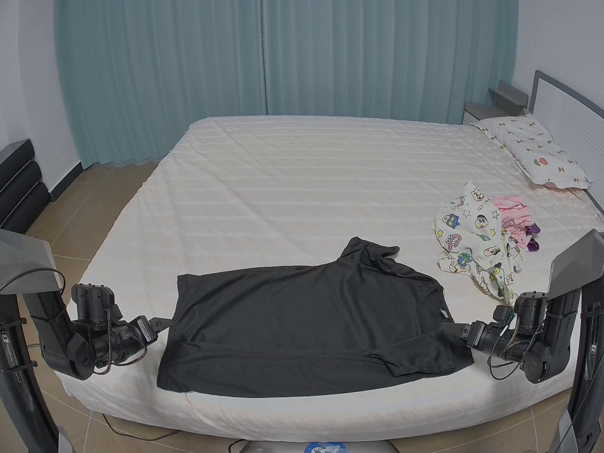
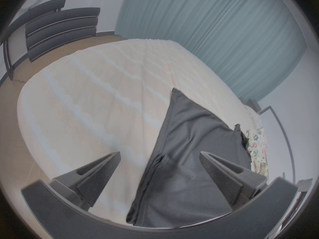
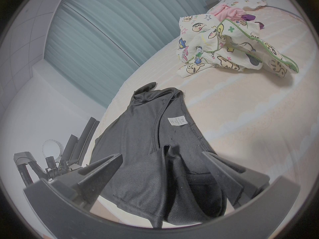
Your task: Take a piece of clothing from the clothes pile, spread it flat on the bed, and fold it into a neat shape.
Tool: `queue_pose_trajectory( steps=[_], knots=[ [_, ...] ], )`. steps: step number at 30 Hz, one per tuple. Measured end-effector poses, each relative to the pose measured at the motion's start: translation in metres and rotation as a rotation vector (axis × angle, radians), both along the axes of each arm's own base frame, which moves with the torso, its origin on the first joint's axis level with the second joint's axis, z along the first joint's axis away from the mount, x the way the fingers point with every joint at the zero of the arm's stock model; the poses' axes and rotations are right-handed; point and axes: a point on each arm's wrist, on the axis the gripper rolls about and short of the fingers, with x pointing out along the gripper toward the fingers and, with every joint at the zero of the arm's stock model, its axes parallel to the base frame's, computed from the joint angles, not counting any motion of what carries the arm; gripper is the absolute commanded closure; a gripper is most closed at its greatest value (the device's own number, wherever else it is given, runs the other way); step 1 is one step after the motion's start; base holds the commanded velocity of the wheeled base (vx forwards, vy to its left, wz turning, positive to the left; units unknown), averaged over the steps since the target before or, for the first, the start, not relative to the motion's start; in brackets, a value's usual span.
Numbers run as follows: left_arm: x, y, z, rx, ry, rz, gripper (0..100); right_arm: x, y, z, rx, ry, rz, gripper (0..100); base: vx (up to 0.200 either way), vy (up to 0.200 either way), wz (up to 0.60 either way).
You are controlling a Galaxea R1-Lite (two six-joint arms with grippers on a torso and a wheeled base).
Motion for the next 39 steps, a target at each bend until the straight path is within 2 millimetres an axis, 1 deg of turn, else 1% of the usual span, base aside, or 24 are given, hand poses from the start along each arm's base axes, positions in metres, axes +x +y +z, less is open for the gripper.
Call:
queue_pose_trajectory(
  steps=[4, 10, 11, 19, 33, 39],
  knots=[
    [0.011, -0.005, -0.004, -0.018, 0.018, -0.035, 0, 0.0, 0.001, 0.0, 0.001, 0.001, 0.002, 0, 0.0, 0.0, 0.0],
    [0.02, -0.012, -0.017, -0.019, 0.034, -0.063, 0, 0.0, 0.001, 0.0, 0.003, 0.003, 0.003, 0, 0.0, 0.0, 0.0],
    [0.021, -0.013, -0.019, -0.018, 0.031, -0.066, 100, 0.0, 0.001, 0.0, 0.003, 0.003, 0.003, 0, 0.0, 0.0, 0.0],
    [0.022, -0.014, -0.031, 0.02, 0.058, -0.029, 100, -0.002, 0.002, -0.002, 0.002, 0.015, 0.004, 0, 0.0, 0.0, 0.0],
    [0.022, -0.01, -0.032, 0.051, 0.067, 0.06, 100, -0.002, 0.003, -0.003, 0.002, 0.017, 0.012, 0, 0.0, 0.0, 0.0],
    [0.022, -0.011, -0.032, 0.021, 0.071, 0.072, 100, -0.001, 0.003, -0.003, 0.003, 0.014, 0.011, 0, 0.0, 0.0, 0.0]
  ],
)
